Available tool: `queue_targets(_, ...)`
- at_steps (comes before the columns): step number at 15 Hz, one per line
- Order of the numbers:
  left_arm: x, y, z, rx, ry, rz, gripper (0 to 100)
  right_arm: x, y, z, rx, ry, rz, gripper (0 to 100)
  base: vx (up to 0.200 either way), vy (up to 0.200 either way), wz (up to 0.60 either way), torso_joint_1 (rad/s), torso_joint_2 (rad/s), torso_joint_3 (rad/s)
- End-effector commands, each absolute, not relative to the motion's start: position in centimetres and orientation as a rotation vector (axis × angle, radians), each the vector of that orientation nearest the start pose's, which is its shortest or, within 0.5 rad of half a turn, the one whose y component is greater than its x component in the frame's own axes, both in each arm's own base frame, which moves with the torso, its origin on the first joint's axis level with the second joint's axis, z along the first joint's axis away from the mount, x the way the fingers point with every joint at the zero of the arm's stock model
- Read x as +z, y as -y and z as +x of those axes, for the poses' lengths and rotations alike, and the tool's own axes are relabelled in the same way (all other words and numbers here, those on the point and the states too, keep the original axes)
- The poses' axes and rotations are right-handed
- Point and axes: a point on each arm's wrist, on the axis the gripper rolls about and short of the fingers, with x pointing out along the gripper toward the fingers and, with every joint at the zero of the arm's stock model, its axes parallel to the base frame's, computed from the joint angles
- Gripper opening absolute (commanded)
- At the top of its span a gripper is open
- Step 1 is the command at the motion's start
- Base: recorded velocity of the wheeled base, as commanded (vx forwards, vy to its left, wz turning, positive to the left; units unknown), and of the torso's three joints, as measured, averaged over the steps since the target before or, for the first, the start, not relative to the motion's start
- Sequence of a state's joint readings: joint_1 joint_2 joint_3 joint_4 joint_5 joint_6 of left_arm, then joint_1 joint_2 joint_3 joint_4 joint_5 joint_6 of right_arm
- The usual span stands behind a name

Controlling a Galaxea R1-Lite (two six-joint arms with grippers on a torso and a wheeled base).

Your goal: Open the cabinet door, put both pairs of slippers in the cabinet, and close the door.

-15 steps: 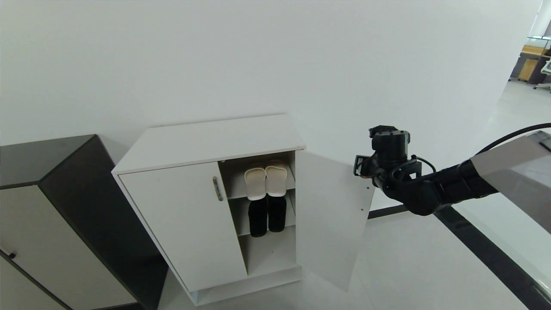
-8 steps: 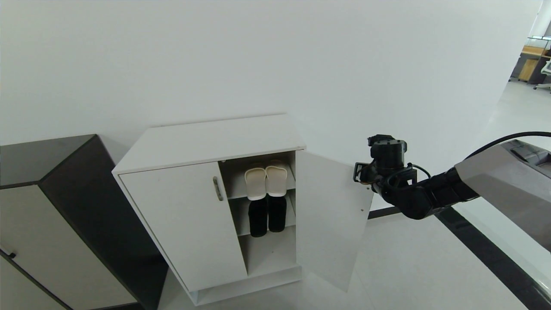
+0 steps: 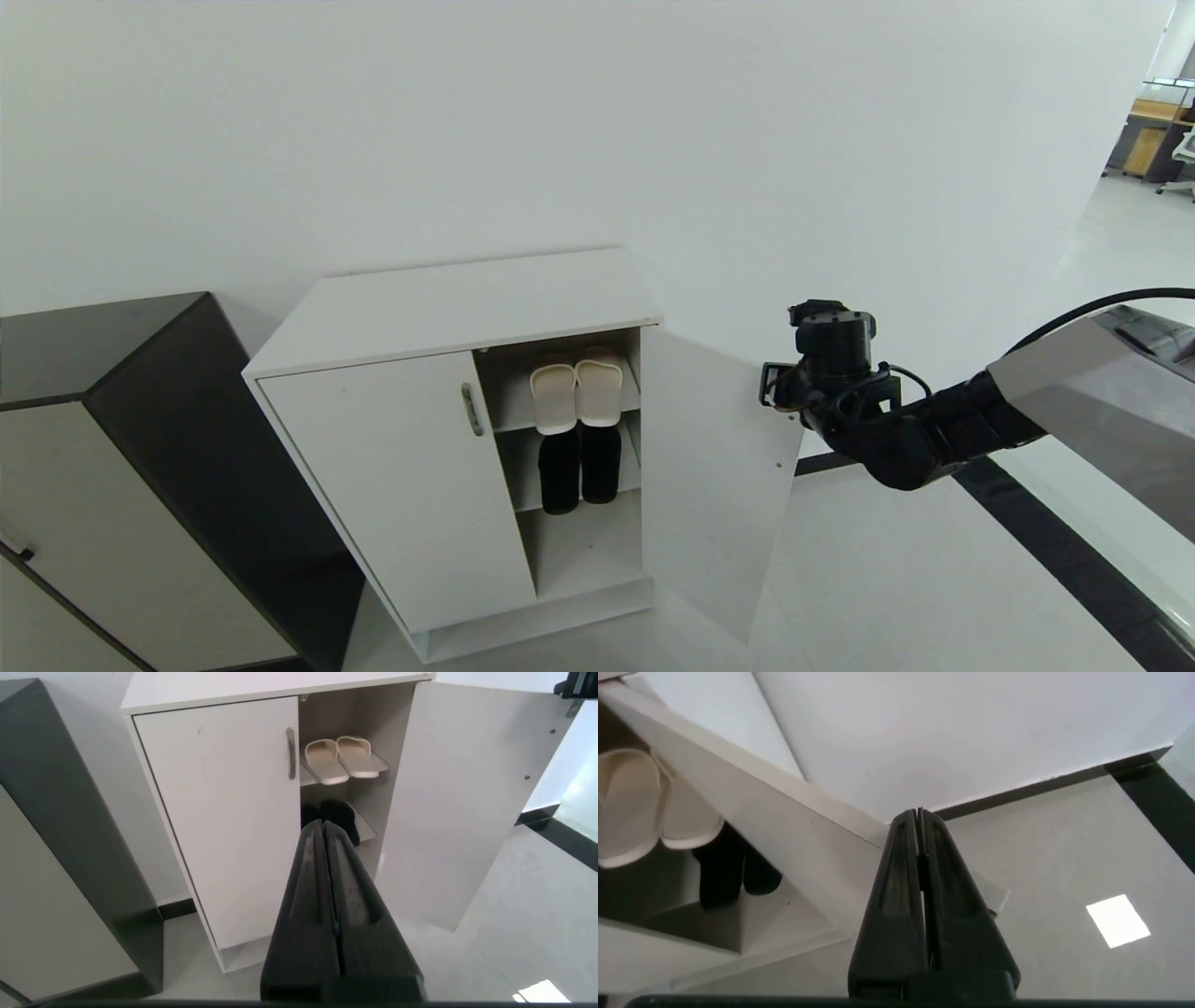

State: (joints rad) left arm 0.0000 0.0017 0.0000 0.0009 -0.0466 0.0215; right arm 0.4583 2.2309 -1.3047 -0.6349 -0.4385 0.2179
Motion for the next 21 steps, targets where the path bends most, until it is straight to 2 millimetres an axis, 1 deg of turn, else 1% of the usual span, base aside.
queue_targets(1, 7.5, 0.1, -2.3, -0.048, -0.003, 0.021, 0, 12.5, -20.2, 38.3, 0.04, -0.261, 0.086, 0, 0.0, 0.0, 0.0, 0.0, 0.0, 0.0)
queue_targets(2, 7.6, 0.1, -2.3, -0.048, -0.001, 0.021, 0, 13.0, -21.2, 36.9, 0.078, -0.262, 0.083, 0, 0.0, 0.0, 0.0, 0.0, 0.0, 0.0)
queue_targets(3, 7.5, 0.1, -2.3, -0.048, -0.003, 0.021, 0, 13.3, -21.9, 36.0, 0.103, -0.263, 0.08, 0, 0.0, 0.0, 0.0, 0.0, 0.0, 0.0)
queue_targets(4, 7.5, 0.1, -2.3, -0.048, -0.003, 0.021, 0, 14.0, -22.9, 34.2, 0.147, -0.262, 0.076, 0, 0.0, 0.0, 0.0, 0.0, 0.0, 0.0)
queue_targets(5, 7.6, 0.1, -2.3, -0.048, -0.001, 0.021, 0, 14.4, -23.6, 32.8, 0.181, -0.262, 0.074, 0, 0.0, 0.0, 0.0, 0.0, 0.0, 0.0)
queue_targets(7, 7.6, 0.1, -2.3, -0.048, -0.001, 0.021, 0, 14.5, -24.3, 31.3, 0.219, -0.258, 0.068, 0, 0.0, 0.0, 0.0, 0.0, 0.0, 0.0)
queue_targets(10, 7.5, 0.1, -2.3, -0.048, -0.003, 0.021, 0, 13.3, -24.0, 30.6, 0.247, -0.216, -0.027, 0, 0.0, 0.0, 0.0, 0.0, 0.0, 0.0)
queue_targets(14, 7.5, 0.1, -2.3, -0.048, -0.003, 0.023, 0, 12.6, -23.8, 30.3, 0.275, -0.184, -0.063, 0, 0.0, 0.0, 0.0, 0.0, 0.0, 0.0)
queue_targets(17, 7.5, 0.1, -2.3, -0.048, -0.003, 0.023, 0, 11.8, -24.0, 30.4, 0.278, -0.178, -0.064, 0, 0.0, 0.0, 0.0, 0.0, 0.0, 0.0)
queue_targets(21, 7.5, 0.1, -2.3, -0.048, -0.003, 0.023, 0, 11.4, -24.3, 30.2, 0.288, -0.185, -0.07, 0, 0.0, 0.0, 0.6, -0.001, 0.0, 0.005)
